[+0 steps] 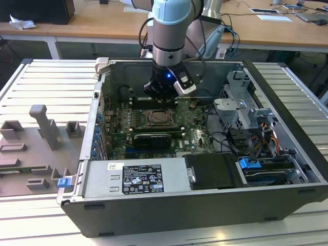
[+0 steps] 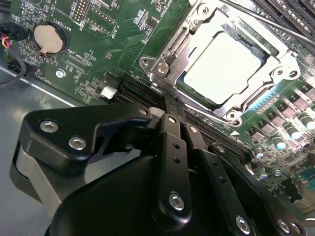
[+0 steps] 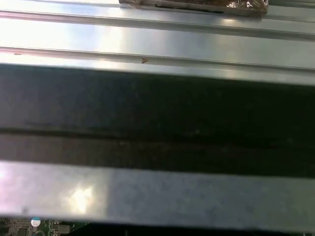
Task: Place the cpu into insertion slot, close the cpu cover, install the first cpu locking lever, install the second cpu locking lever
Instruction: 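Install the first cpu locking lever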
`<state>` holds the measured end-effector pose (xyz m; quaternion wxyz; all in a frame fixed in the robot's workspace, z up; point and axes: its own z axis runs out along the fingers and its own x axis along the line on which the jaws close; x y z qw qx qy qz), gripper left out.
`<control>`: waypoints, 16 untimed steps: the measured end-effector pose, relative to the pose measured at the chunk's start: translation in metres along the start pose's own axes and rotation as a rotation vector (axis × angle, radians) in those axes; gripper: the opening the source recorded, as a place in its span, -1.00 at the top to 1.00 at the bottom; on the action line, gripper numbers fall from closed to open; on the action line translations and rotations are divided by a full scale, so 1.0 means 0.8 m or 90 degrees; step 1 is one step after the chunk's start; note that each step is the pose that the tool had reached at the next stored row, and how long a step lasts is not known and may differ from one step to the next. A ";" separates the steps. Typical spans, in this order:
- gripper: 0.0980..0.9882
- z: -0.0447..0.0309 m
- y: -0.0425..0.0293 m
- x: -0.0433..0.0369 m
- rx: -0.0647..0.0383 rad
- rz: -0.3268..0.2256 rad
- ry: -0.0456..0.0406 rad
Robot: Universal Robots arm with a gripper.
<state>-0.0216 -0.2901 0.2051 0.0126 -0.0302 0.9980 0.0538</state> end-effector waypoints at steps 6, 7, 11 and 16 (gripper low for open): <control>0.98 0.0021 -0.0003 0.000 0.002 0.000 0.0002; 0.98 0.0022 -0.0003 0.000 0.002 0.000 0.0001; 0.98 0.0019 -0.0002 0.000 0.002 0.000 0.0000; 0.98 0.0017 -0.0003 0.000 0.003 0.000 0.0003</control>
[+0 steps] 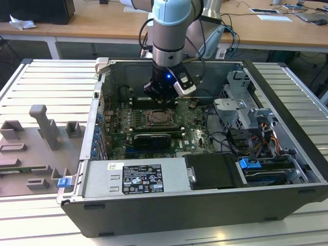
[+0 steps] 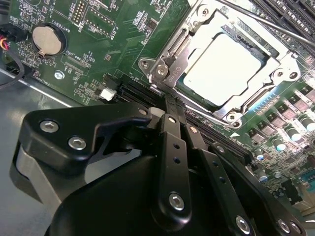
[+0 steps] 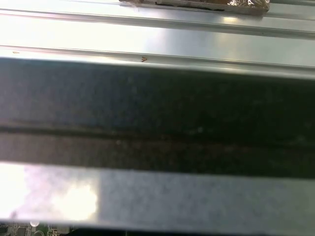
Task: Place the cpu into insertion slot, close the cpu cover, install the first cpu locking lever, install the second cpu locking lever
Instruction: 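Install the first cpu locking lever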
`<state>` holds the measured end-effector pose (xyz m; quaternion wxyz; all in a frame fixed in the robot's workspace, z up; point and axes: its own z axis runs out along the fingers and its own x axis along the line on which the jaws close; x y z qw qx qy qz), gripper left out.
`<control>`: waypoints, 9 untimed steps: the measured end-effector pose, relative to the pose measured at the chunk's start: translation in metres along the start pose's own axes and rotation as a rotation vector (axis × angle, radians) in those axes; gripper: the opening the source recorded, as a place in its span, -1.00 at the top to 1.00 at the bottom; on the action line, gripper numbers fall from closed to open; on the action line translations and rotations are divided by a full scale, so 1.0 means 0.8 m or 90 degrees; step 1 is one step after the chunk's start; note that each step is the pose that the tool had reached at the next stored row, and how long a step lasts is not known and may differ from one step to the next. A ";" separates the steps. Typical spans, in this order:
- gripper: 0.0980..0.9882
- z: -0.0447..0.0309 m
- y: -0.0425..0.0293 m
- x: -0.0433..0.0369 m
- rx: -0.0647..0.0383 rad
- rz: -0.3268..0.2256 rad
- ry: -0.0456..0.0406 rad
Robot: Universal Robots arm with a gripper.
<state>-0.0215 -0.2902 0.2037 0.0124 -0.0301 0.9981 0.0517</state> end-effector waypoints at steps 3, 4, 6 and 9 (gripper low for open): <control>0.98 0.0001 0.0000 0.000 0.002 0.000 0.0001; 0.98 0.0003 0.0000 0.000 0.004 0.000 0.0003; 0.98 0.0005 0.0000 0.000 0.006 0.000 0.0004; 0.98 0.0014 0.0000 0.000 0.006 0.000 0.0003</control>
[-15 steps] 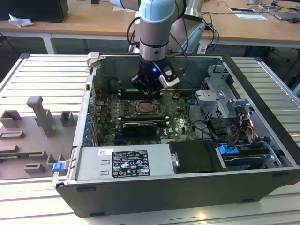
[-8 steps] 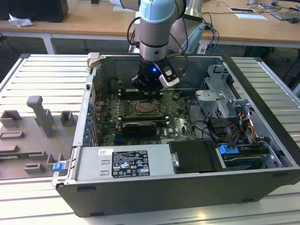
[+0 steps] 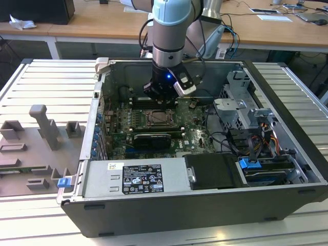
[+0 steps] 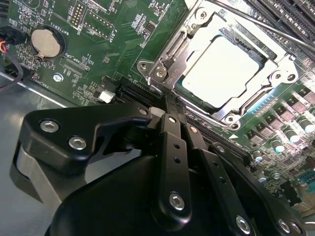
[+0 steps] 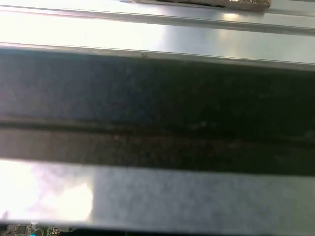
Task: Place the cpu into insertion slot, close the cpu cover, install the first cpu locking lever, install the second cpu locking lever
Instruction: 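Install the first cpu locking lever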
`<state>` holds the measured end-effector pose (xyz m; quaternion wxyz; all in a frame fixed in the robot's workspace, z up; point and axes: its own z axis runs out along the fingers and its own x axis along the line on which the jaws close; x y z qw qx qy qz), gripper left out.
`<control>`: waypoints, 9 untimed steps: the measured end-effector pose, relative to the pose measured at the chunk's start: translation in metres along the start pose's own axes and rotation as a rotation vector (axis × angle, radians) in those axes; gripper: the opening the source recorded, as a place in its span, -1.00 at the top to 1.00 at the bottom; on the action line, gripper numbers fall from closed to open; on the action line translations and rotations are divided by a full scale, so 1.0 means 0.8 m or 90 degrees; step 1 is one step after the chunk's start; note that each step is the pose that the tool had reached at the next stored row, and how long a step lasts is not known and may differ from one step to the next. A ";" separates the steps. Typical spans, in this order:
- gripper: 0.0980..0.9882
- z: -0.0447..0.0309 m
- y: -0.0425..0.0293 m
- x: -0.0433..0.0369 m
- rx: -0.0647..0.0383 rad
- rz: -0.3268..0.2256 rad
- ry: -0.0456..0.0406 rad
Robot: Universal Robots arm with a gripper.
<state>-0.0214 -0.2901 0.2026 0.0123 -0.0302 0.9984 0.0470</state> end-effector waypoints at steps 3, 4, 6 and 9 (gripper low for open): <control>0.98 0.0008 -0.0001 0.000 0.000 0.000 0.0001; 0.98 0.0009 -0.0002 0.000 0.000 0.000 0.0002; 0.98 0.0010 -0.0002 0.000 0.000 0.000 0.0001; 0.98 0.0010 -0.0001 0.000 0.000 0.000 0.0001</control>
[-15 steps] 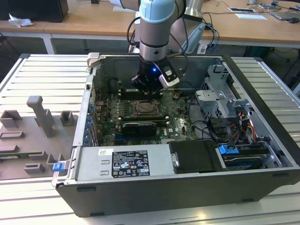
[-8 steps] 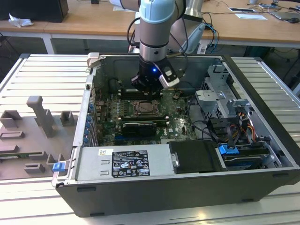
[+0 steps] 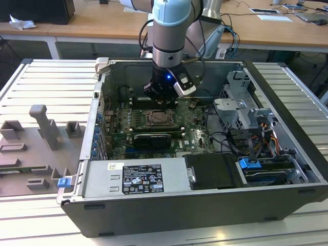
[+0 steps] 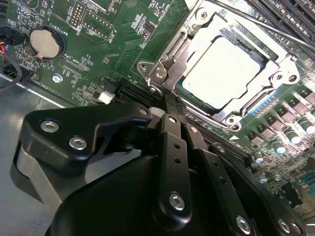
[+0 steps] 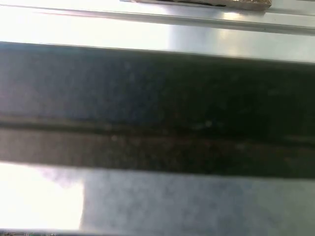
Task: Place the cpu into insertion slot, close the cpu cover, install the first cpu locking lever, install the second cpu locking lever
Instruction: 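Install the first cpu locking lever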
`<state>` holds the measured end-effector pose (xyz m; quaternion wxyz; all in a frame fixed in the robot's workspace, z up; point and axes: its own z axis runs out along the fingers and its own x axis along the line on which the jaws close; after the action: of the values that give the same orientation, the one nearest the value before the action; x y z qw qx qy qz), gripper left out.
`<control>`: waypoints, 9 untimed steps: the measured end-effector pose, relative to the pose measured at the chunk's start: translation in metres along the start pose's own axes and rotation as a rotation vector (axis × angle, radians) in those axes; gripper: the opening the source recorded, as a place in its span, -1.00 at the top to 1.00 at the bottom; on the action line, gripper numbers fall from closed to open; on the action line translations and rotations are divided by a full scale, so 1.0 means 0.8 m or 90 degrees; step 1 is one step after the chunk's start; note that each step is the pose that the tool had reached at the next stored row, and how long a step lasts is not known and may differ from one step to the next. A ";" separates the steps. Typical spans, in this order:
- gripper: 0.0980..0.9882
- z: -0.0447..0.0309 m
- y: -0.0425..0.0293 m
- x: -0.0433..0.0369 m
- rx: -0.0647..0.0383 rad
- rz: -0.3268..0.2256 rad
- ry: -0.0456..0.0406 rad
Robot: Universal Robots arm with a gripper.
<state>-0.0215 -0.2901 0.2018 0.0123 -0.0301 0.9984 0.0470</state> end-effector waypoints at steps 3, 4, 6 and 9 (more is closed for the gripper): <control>0.98 -0.0001 0.0000 0.000 -0.001 0.000 -0.0001; 0.98 -0.0009 0.0000 0.000 -0.001 0.000 -0.0001; 0.98 -0.0047 0.0004 0.000 0.000 0.000 0.0000; 0.98 -0.0122 0.0011 0.000 -0.001 0.000 0.0000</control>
<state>-0.0214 -0.2901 0.2116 0.0123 -0.0301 0.9983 0.0474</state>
